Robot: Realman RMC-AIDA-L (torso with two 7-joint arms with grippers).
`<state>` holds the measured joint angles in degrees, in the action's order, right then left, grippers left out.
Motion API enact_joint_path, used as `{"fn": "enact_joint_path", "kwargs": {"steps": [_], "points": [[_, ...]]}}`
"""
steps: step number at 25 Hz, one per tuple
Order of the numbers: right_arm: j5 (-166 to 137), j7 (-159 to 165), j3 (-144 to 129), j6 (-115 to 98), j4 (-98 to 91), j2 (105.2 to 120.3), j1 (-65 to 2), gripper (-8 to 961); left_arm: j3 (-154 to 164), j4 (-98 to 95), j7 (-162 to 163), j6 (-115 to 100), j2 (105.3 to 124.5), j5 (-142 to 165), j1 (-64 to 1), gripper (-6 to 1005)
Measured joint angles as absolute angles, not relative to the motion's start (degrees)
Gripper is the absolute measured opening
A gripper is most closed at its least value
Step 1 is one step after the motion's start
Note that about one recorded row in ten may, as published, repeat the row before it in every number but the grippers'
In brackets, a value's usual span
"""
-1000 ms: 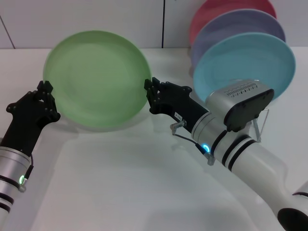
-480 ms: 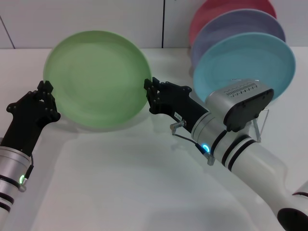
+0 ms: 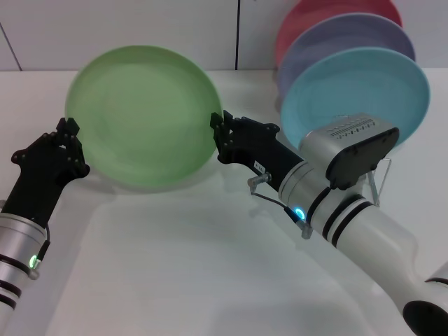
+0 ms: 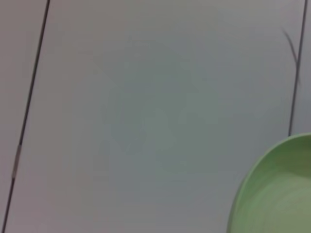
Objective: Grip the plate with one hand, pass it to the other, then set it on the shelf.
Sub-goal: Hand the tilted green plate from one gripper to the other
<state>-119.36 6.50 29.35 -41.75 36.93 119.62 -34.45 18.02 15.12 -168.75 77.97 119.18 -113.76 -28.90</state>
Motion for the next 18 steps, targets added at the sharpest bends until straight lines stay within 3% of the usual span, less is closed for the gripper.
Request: {"fn": "enact_joint_path", "kwargs": {"steps": [18], "points": [[-119.36,6.50,29.35,-41.22,37.18,119.62,-34.54,89,17.49,15.11,-168.75,77.50,119.18,-112.77,-29.01,29]]}}
